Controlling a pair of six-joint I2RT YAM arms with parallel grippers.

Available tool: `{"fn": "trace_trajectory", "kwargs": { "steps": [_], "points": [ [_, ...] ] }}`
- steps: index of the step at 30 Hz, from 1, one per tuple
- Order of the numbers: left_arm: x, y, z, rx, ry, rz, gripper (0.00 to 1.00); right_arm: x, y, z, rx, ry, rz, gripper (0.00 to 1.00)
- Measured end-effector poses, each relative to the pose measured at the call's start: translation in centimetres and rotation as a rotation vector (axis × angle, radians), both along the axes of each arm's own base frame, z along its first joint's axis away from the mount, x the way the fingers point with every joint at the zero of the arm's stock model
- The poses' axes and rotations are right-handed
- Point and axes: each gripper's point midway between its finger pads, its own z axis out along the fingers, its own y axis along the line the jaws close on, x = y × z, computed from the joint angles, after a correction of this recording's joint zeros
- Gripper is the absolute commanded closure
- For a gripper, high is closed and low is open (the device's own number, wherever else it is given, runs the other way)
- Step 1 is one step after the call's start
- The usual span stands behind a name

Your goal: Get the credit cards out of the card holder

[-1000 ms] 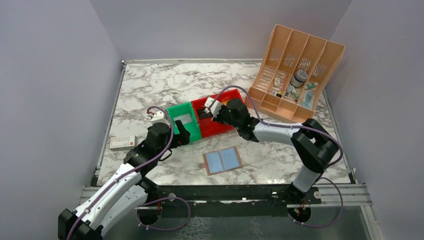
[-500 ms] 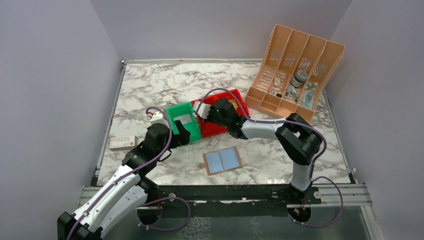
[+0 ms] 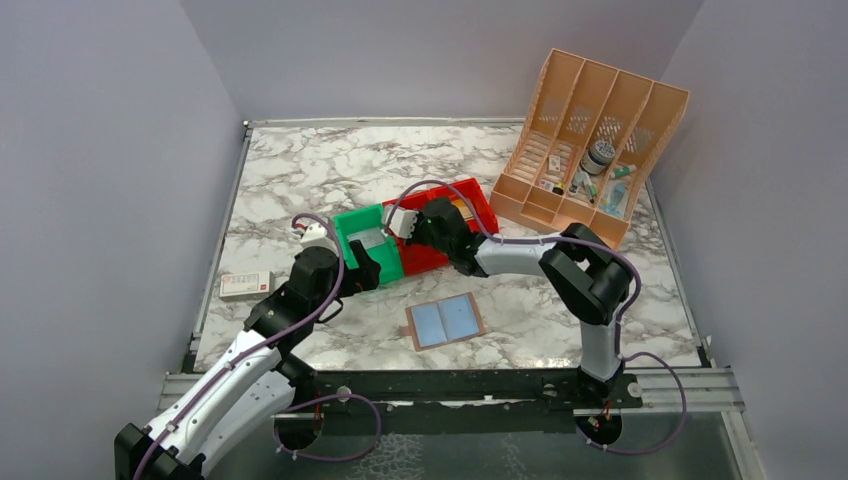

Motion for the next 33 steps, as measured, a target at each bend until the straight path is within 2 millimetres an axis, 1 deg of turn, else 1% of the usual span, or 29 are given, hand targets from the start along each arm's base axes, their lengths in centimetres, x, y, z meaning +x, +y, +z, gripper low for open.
{"fn": "trace_trajectory", "kwargs": {
  "steps": [3,7,16,18,20,23,25,29,32,33],
  "points": [
    [0.0,-0.1,0.0,-0.001,0.001,-0.003,0.01,0.5,0.3,0.3,-0.002,-0.014,-0.009,0.87],
    [-0.1,-0.2,0.0,-0.006,0.004,-0.012,0.01,0.5,0.4,0.4,-0.006,-0.011,-0.007,0.84],
    [-0.3,-0.6,-0.4,-0.008,0.023,-0.031,0.01,0.0,0.1,-0.6,-0.048,0.03,0.002,0.84],
    [-0.3,-0.7,-0.5,-0.009,0.028,-0.036,0.01,-0.1,0.1,-0.7,-0.047,0.036,-0.001,0.85],
    [-0.4,-0.7,-0.5,-0.01,0.031,-0.041,0.01,-0.2,0.2,-0.7,-0.022,0.058,-0.016,0.87],
    [-0.4,-0.8,-0.5,-0.011,0.032,-0.044,0.01,-1.0,0.5,-0.7,0.069,0.15,-0.055,0.94],
    [-0.4,-0.8,-0.6,-0.009,0.032,-0.045,0.01,-1.6,1.2,-0.3,0.153,0.244,-0.095,0.95],
    [-0.4,-0.8,-0.5,-0.009,0.032,-0.044,0.01,-2.0,2.7,1.8,0.318,0.435,-0.223,0.99],
    [-0.4,-0.8,-0.4,-0.012,0.027,-0.044,0.01,-2.2,3.2,3.2,0.393,0.532,-0.309,0.99],
    [-0.4,-0.8,-0.3,-0.014,0.025,-0.044,0.01,-2.3,3.3,3.3,0.406,0.555,-0.33,0.99]
  ]
}}
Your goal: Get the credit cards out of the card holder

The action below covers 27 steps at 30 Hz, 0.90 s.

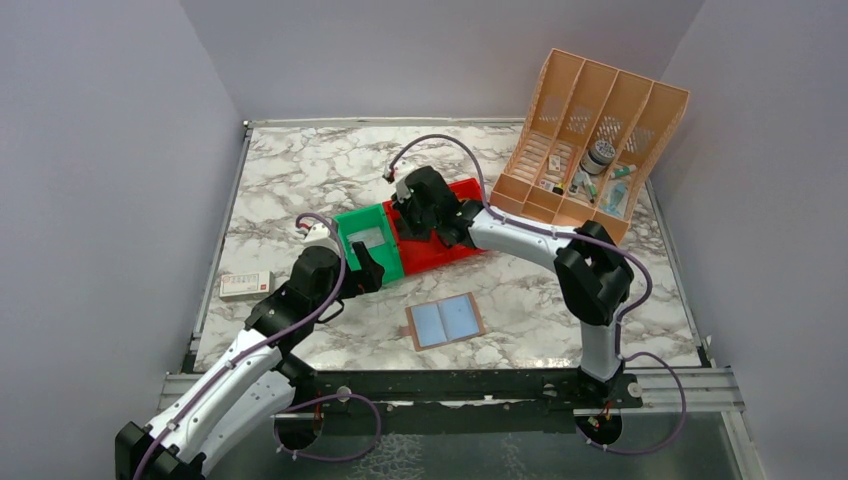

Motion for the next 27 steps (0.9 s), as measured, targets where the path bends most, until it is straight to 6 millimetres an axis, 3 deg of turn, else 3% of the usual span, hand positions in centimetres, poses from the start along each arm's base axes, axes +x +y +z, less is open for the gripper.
{"fn": "trace_trajectory", "kwargs": {
  "steps": [2,11,18,27],
  "points": [
    [0.0,0.0,0.2,-0.003,-0.006,0.0,0.01,-0.3,-0.1,-0.7,0.003,0.057,-0.036,0.99],
    [0.0,0.0,0.4,-0.013,-0.014,0.002,0.01,-2.8,-2.7,-9.0,-0.164,0.282,-0.118,0.99],
    [0.0,0.0,0.4,-0.013,-0.014,0.002,0.01,-2.0,-2.1,-8.8,-0.169,0.276,-0.136,0.99],
    [0.0,0.0,0.3,-0.011,-0.011,0.002,0.01,1.2,-2.1,-9.1,-0.21,0.183,-0.237,0.99]
  ]
}}
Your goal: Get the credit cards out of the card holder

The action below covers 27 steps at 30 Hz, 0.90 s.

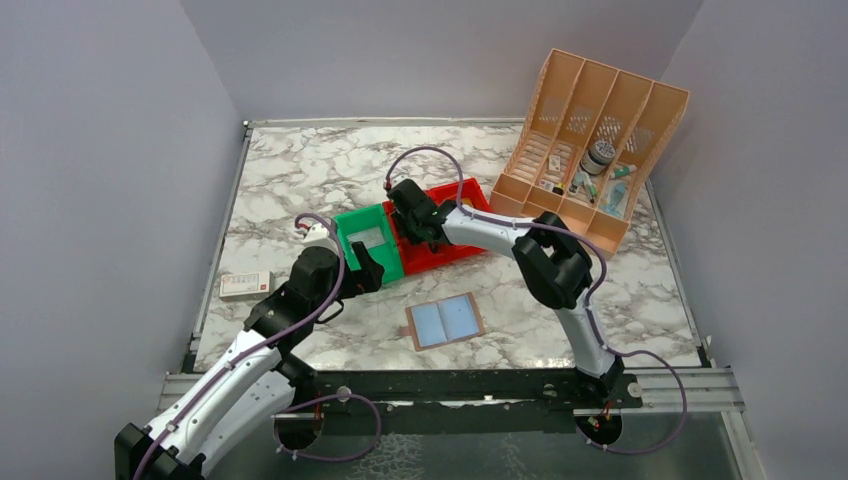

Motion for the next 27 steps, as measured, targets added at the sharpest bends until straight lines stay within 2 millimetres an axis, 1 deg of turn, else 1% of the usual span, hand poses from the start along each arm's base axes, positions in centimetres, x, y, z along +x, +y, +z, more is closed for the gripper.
{"fn": "trace_trajectory", "kwargs": {
  "steps": [11,13,15,18,20,21,23,25,26,27],
  "points": [
    [0.0,0.0,-0.6,0.014,0.022,-0.001,0.01,1.5,-0.6,0.2,-0.034,-0.083,-0.028,0.98],
    [0.0,0.0,-0.7,0.016,0.025,-0.001,0.01,1.6,-0.5,0.2,-0.028,-0.091,-0.029,0.95],
    [0.0,-0.1,-0.8,0.015,0.028,-0.006,0.01,1.4,-0.6,0.2,-0.017,-0.092,-0.028,0.9],
    [0.0,-0.5,-0.8,0.006,0.029,-0.025,0.01,0.3,-0.8,0.7,0.023,-0.075,-0.015,0.85],
    [-0.1,-0.9,-1.1,0.001,0.037,-0.047,0.01,-0.6,-1.0,1.7,0.061,-0.064,-0.012,0.83],
    [-0.2,-1.1,-1.2,0.001,0.042,-0.06,0.03,-1.0,-1.1,2.5,0.082,-0.063,-0.013,0.83],
    [-0.3,-1.8,-1.4,-0.007,0.056,-0.092,0.07,-1.6,-1.2,4.9,0.149,-0.083,-0.017,0.79],
    [-0.5,-2.5,-1.6,-0.026,0.071,-0.125,0.12,-2.8,-2.1,7.5,0.211,-0.1,-0.02,0.74],
    [-0.5,-3.1,-1.4,-0.057,0.074,-0.142,0.15,-3.6,-2.6,8.9,0.248,-0.112,-0.021,0.65],
    [-0.6,-4.0,-1.3,-0.095,0.066,-0.169,0.16,-4.4,-3.3,10.2,0.287,-0.123,-0.025,0.61]
  ]
}}
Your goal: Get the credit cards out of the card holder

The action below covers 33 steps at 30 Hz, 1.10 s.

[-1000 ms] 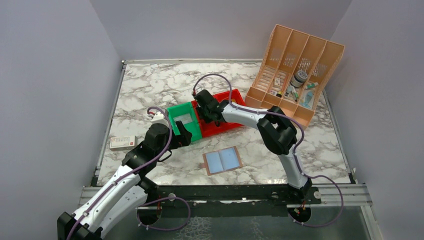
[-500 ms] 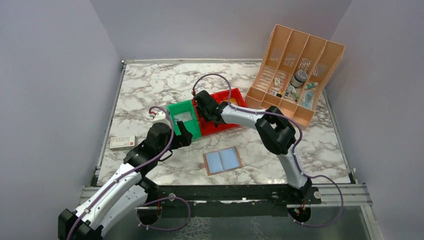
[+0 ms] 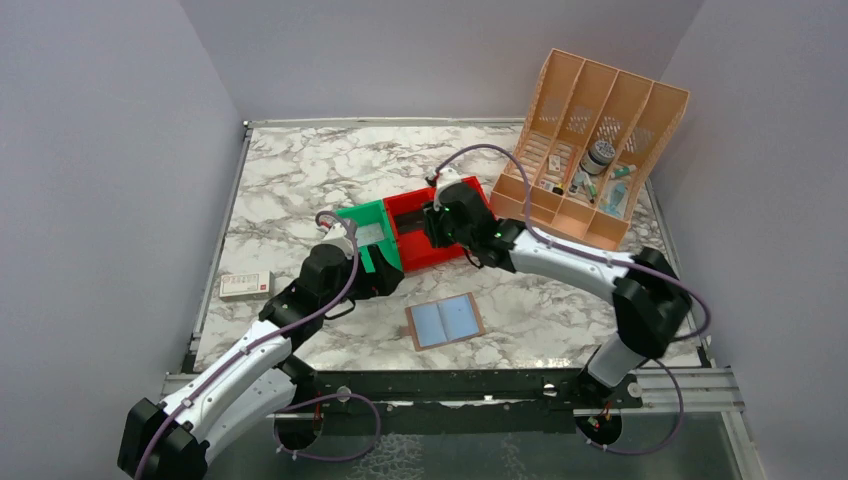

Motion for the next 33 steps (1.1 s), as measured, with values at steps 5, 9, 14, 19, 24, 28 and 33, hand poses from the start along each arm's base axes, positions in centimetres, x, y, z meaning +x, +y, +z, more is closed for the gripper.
{"fn": "trace_trajectory", "kwargs": {
  "steps": [5,9,14,19,24,28,33],
  "points": [
    [-2.6,-4.2,-2.1,-0.123,0.041,-0.14,0.24,-4.7,-4.1,1.2,0.151,0.003,-0.039,0.57],
    [-6.3,-7.1,-3.1,-0.1,0.079,-0.241,0.25,-8.6,-7.3,-3.9,0.121,0.124,-0.059,0.6],
    [-8.5,-9.0,-3.6,-0.075,0.069,-0.263,0.25,-12.5,-9.8,-7.9,0.111,0.251,-0.062,0.61],
    [-7.8,-8.6,-5.3,-0.013,0.083,-0.201,0.25,-14.1,-10.4,-7.9,0.158,0.283,-0.062,0.62],
    [-7.3,-8.9,-6.2,0.031,0.098,-0.185,0.27,-14.7,-10.0,-7.9,0.179,0.314,-0.042,0.64],
    [-7.3,-9.0,-6.8,0.055,0.113,-0.186,0.32,-15.1,-10.0,-8.7,0.169,0.344,-0.041,0.66],
    [-7.4,-8.9,-7.7,0.082,0.129,-0.187,0.4,-15.6,-10.2,-10.3,0.133,0.389,-0.042,0.73]
  ]
}}
